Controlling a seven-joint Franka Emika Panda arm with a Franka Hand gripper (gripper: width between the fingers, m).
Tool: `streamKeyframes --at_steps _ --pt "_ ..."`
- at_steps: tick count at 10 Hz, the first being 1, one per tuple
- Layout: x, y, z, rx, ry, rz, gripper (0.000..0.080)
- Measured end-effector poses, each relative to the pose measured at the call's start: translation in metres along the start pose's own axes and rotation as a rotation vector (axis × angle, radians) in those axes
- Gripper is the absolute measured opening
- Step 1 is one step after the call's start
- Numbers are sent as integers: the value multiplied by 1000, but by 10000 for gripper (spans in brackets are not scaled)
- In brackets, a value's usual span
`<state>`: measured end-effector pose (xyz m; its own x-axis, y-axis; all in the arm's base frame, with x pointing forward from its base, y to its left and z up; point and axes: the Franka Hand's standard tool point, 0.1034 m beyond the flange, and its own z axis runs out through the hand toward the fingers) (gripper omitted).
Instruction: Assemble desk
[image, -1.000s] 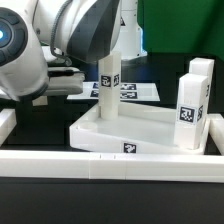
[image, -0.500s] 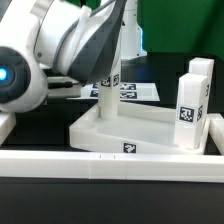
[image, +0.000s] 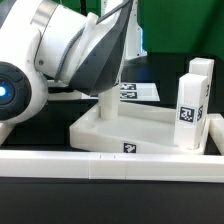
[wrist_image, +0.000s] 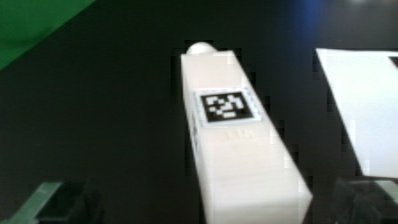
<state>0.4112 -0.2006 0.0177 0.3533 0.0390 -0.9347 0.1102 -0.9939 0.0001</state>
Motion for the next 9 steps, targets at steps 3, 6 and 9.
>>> streamKeyframes --at_steps 3,6,9 --pt "3 -3 1 -8 5 -2 467" --pt "4 -4 0 -7 6 -5 147" --pt "-15 -5 -14 9 17 -8 10"
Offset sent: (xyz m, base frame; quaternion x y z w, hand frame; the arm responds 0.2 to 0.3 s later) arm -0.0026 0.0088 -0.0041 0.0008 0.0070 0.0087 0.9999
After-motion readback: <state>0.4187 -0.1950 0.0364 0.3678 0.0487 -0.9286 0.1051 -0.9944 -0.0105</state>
